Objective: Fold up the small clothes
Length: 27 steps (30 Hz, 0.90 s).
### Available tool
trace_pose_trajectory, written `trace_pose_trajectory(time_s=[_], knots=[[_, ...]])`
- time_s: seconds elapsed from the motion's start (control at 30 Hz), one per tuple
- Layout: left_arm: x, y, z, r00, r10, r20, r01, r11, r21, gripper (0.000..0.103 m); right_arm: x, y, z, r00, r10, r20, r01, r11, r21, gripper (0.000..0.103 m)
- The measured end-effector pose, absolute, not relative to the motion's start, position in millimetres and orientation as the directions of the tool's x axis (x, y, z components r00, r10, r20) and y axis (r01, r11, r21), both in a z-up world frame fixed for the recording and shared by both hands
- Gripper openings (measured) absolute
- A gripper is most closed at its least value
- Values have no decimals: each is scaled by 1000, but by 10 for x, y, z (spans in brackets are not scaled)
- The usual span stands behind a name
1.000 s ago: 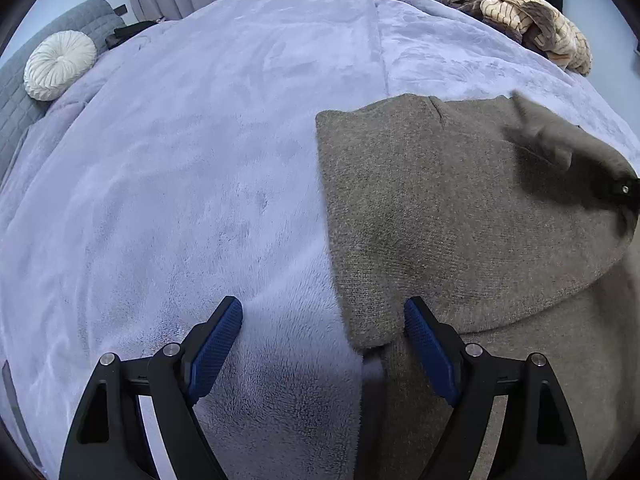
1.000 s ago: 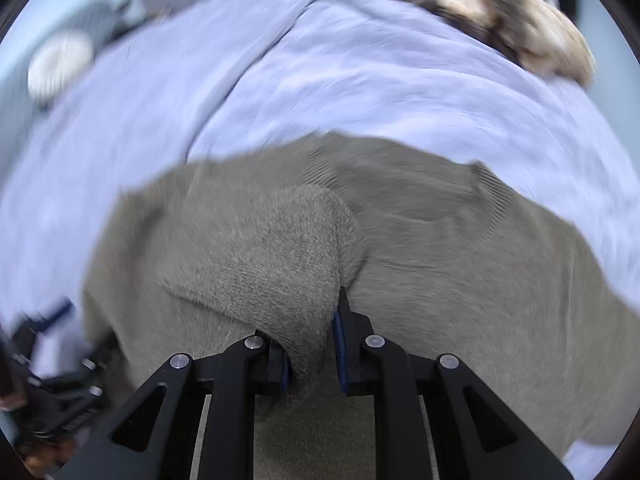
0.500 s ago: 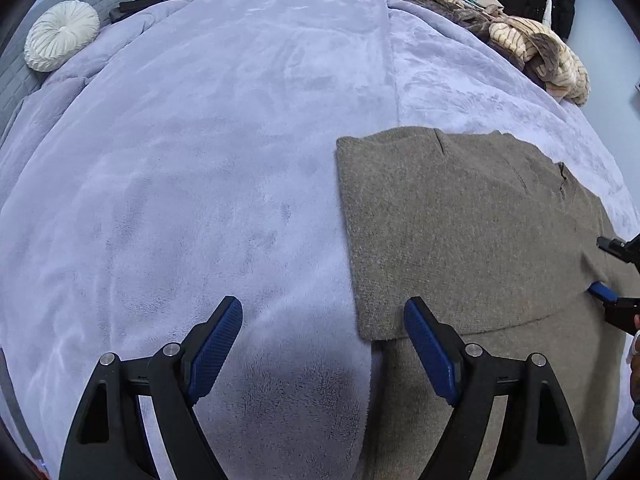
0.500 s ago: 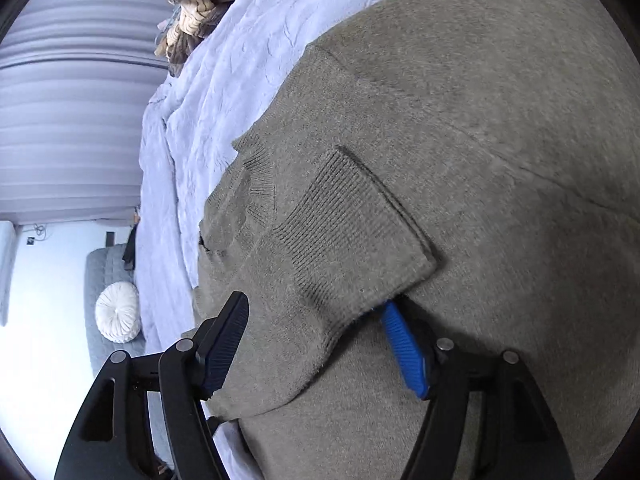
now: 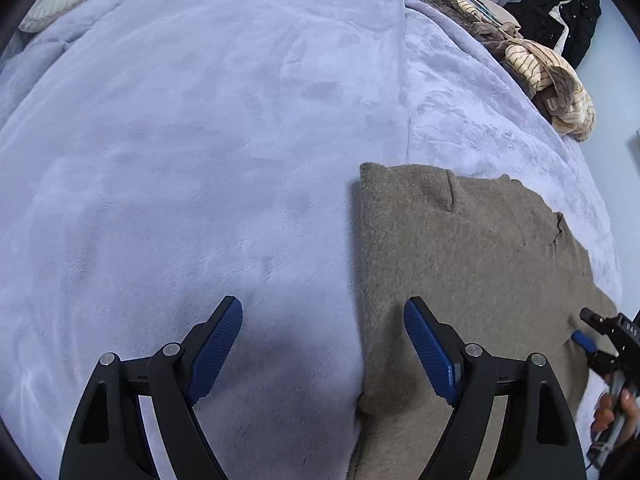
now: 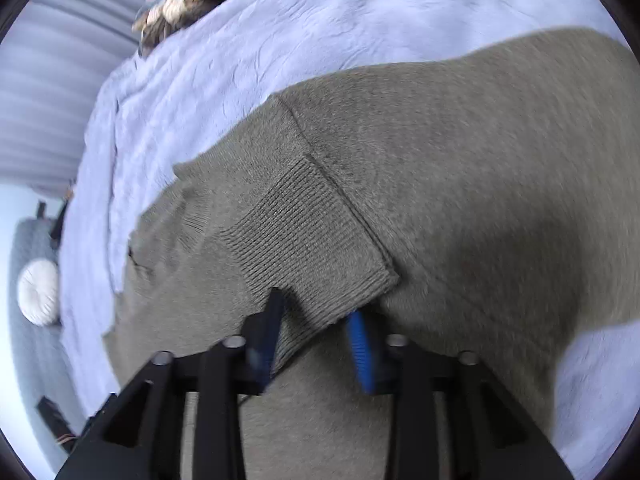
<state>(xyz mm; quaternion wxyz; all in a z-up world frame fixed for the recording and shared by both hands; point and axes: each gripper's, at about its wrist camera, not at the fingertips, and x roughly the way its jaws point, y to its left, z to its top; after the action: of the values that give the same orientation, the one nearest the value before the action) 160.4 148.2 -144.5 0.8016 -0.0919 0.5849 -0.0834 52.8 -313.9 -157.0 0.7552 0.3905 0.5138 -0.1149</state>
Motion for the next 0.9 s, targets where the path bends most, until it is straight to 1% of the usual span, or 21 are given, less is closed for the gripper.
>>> trace_pose_trajectory(time_s=[0.03, 0.07, 0.13, 0.23, 0.27, 0.3, 0.33, 0.37, 0.4, 0.43, 0.47, 0.53, 0.57, 0.63, 0.7, 0.73, 0.8, 0.87, 0.9], knots=[[1682, 1461, -1470, 288, -268, -919, 33, 962, -270, 84, 489, -3092, -1528, 462, 245, -853, 568, 657, 496, 62], [1736, 1435, -1488, 278, -283, -918, 40, 958, -283, 84, 455, -3013, -1496, 480, 278, -832, 545, 648, 532, 62], [1881, 1366, -1562, 240, -326, -914, 65, 945, -320, 84, 393, -2689, -1490, 504, 439, -744, 456, 596, 661, 62], [1995, 1259, -1657, 188, -358, -915, 88, 933, -348, 84, 387, -1947, -1691, 430, 662, -614, 369, 492, 788, 62], [2005, 1239, -1675, 178, -359, -916, 93, 933, -347, 83, 410, -1689, -1773, 397, 707, -585, 356, 469, 808, 62], [2011, 1213, -1694, 168, -356, -919, 103, 934, -343, 72, 448, -1420, -1863, 368, 740, -563, 348, 453, 821, 62], [2014, 1193, -1713, 153, -361, -920, 118, 931, -345, 50, 496, -1193, -1952, 353, 762, -544, 347, 434, 832, 62], [2014, 1171, -1732, 130, -381, -915, 140, 921, -363, 40, 522, -1049, -2021, 352, 773, -528, 351, 414, 840, 62], [2017, 1167, -1727, 120, -403, -907, 148, 911, -385, 26, 582, -899, -2128, 361, 779, -513, 371, 385, 845, 62], [2019, 1171, -1698, 116, -415, -902, 157, 905, -396, 16, 628, -840, -2194, 374, 779, -503, 388, 361, 848, 60], [2021, 1168, -1649, 117, -424, -898, 175, 899, -402, 10, 665, -805, -2257, 392, 774, -497, 410, 336, 848, 42], [2018, 1162, -1545, 130, -429, -894, 213, 893, -397, 10, 768, -755, -2322, 408, 783, -470, 431, 289, 855, 7], [2014, 1159, -1510, 140, -420, -897, 240, 893, -380, 10, 804, -717, -2311, 416, 794, -443, 420, 265, 868, 7], [2026, 1162, -1565, 139, -383, -913, 277, 901, -335, 10, 819, -660, -2195, 422, 791, -443, 360, 302, 883, 7], [2035, 1171, -1705, 130, -360, -924, 278, 908, -315, 11, 831, -561, -2185, 397, 781, -482, 348, 358, 866, 7], [2035, 1182, -1742, 137, -359, -923, 272, 910, -314, 15, 836, -522, -2245, 373, 775, -510, 367, 382, 848, 7], [2017, 1222, -1738, 158, -340, -927, 230, 926, -300, 19, 800, -523, -2379, 314, 755, -575, 400, 444, 802, 7], [1999, 1255, -1652, 179, -318, -931, 209, 937, -280, 19, 723, -609, -2377, 294, 767, -570, 412, 436, 800, 9], [1989, 1275, -1606, 189, -303, -934, 206, 942, -264, 19, 668, -662, -2320, 270, 766, -583, 405, 459, 791, 9]])
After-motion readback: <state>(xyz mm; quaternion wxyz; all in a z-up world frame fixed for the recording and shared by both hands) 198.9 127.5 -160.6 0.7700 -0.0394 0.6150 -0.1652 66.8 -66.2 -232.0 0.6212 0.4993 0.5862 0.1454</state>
